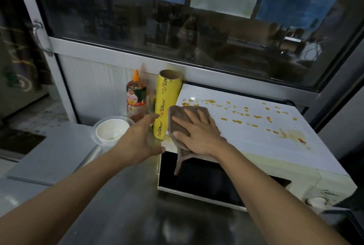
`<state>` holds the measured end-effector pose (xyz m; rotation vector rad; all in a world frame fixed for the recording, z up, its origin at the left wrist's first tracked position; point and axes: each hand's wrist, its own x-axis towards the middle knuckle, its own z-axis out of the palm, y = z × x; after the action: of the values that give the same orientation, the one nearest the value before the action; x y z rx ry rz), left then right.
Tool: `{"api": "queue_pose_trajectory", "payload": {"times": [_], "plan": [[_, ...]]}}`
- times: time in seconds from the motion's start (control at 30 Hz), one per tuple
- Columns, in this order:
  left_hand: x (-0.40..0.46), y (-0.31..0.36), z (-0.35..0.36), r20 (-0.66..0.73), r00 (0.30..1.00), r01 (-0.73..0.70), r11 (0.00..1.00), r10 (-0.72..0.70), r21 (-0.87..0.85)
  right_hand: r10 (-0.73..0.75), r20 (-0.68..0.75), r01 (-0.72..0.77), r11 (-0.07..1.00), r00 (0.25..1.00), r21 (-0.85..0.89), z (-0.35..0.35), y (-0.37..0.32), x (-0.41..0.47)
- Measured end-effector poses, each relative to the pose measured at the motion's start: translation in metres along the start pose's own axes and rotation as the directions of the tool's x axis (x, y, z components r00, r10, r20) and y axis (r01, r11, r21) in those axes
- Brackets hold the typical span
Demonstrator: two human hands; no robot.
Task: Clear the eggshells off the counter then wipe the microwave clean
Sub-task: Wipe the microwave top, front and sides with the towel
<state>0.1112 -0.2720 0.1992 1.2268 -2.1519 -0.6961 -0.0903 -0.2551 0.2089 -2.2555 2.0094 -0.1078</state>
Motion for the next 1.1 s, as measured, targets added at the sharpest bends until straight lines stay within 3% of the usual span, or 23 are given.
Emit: {"api": "queue_pose_trajectory", "payload": {"times": [0.23,0.47,0.6,0.87,0.9,0.97,1.03,1.1], "plan": [[-0.001,-0.004,-0.002,0.047,0.999,0.009,0.999,-0.006,-0.046,-0.288,-0.147,0.255,0.944,0.946,-0.208,0.019,-0.019,-0.032],[0.024,0.003,0.002,0.127,0.991,0.069,0.986,-0.050,-0.150,-0.138,-0.005,0.139,0.990,0.990,0.008,0.000,0.023,-0.019],[0.053,0.005,0.012,0.168,0.982,0.130,0.963,-0.092,-0.235,-0.113,-0.043,0.115,0.993,0.993,0.036,0.002,0.029,0.031],[0.100,-0.001,0.026,0.145,0.971,0.212,0.966,-0.191,-0.147,0.062,-0.088,-0.062,0.998,0.994,-0.002,-0.013,0.067,0.108],[0.102,-0.002,0.026,0.146,0.968,0.227,0.963,-0.206,-0.147,0.035,-0.087,-0.037,0.999,0.996,-0.018,-0.012,0.064,0.105],[0.105,-0.002,0.028,0.150,0.963,0.247,0.958,-0.226,-0.145,-0.151,-0.111,0.149,0.988,0.982,-0.026,-0.006,0.059,0.086],[0.110,0.001,0.029,0.139,0.964,0.246,0.961,-0.228,-0.129,-0.320,-0.147,0.333,0.940,0.936,0.075,-0.004,0.064,0.063],[0.118,0.006,0.031,0.136,0.964,0.246,0.963,-0.230,-0.113,-0.274,-0.168,0.295,0.948,0.947,0.118,-0.011,0.083,0.063]]}}
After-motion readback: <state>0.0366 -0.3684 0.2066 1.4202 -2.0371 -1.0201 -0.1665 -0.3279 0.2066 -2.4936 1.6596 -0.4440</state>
